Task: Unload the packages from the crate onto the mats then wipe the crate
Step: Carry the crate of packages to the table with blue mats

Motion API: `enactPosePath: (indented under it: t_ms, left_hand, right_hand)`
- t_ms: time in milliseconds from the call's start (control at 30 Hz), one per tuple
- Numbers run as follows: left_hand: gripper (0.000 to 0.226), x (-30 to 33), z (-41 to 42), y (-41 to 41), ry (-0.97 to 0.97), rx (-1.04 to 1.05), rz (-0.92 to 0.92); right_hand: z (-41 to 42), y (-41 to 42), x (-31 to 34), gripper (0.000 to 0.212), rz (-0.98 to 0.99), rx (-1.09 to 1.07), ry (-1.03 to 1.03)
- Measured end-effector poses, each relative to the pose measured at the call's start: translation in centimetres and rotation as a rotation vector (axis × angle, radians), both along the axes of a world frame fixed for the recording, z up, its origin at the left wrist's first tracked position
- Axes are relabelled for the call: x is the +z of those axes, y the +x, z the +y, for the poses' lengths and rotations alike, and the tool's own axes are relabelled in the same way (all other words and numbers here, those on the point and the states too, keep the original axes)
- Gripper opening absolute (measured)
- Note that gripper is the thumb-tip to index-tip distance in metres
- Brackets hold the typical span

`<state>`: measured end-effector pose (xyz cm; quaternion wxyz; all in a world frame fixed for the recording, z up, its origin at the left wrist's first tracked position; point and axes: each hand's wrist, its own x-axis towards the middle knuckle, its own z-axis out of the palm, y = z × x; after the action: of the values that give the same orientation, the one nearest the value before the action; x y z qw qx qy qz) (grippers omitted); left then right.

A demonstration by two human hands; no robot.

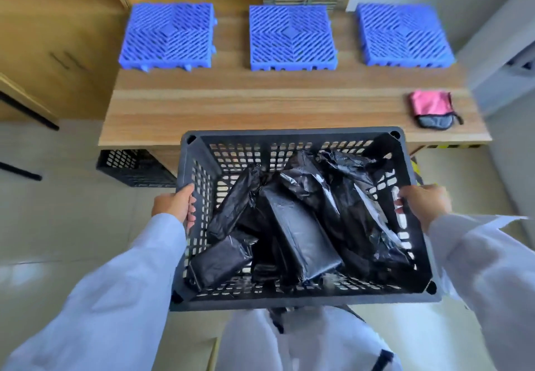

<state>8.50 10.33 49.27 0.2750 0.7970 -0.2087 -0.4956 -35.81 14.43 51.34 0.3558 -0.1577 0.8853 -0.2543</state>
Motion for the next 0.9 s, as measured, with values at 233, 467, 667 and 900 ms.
enactPosePath:
  t_ms: [233, 467, 667, 900]
  left_hand:
    - [0.015, 10.9, 0.7, 2.1, -0.247, -0.092, 0.024]
    - [0.016, 17.0, -4.9, 0.7, -0.351, -0.055, 0.093]
    - [0.020, 16.5, -13.3, -1.2, -0.334, -0.067, 0.029]
    - [0.017, 15.6, -21.9, -3.9, -0.246, -0.090, -0.019]
  right_hand:
    - [0.3, -0.2, 11.1, 0.015, 0.041, 0.093, -0.256]
    - [-5.5, -0.7, 16.1, 0.010, 0.022, 0.112, -0.388]
    - [-13.4, -2.4, 14.9, 0.021, 0.025, 0.136, -0.355]
    - [-23.0, -6.0, 13.3, 0.012, -0.011, 0.236, -0.306]
